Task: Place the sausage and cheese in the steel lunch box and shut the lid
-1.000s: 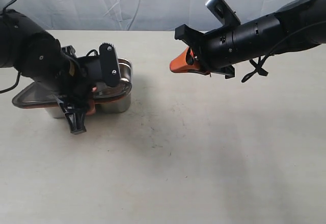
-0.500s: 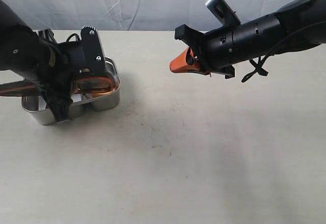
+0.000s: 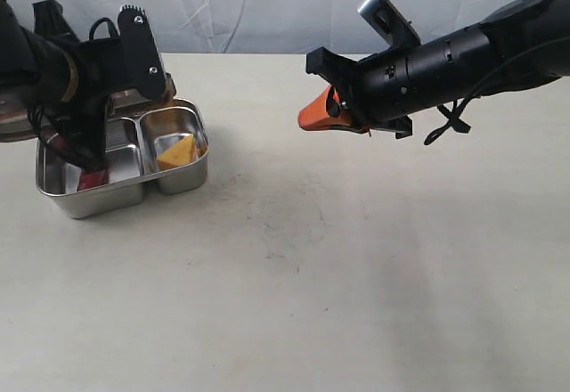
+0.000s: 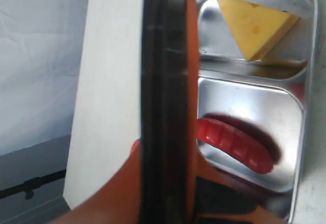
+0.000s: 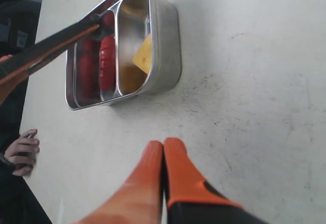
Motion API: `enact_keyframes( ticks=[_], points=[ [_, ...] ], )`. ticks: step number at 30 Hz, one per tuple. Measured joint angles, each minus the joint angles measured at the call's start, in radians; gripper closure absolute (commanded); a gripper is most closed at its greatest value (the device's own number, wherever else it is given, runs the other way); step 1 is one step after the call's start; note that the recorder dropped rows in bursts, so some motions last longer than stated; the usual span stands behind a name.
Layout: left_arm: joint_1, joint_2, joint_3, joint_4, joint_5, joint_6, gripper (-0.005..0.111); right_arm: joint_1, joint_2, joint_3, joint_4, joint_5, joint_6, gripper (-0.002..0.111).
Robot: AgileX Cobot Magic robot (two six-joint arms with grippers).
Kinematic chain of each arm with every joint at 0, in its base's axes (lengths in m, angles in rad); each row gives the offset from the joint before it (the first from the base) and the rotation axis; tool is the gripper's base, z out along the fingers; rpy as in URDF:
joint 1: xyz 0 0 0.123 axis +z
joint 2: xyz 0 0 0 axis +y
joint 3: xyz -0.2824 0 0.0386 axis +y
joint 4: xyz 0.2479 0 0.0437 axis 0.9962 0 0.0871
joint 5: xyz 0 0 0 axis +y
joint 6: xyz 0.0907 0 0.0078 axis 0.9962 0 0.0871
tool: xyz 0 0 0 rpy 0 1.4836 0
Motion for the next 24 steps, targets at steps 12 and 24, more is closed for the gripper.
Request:
enact_keyframes(
  ticks=[12,24],
  points=[
    [0.0,0.161,0.0,0.236,-0.071,-0.168,0.107,0.0,0.0,0.0,-0.047,0.013,0.0,0.108],
    [0.0,0.181,0.018,0.041,-0.104,-0.024,0.061,0.0,0.0,0.0,-0.053,0.016,0.002,0.108]
  ],
)
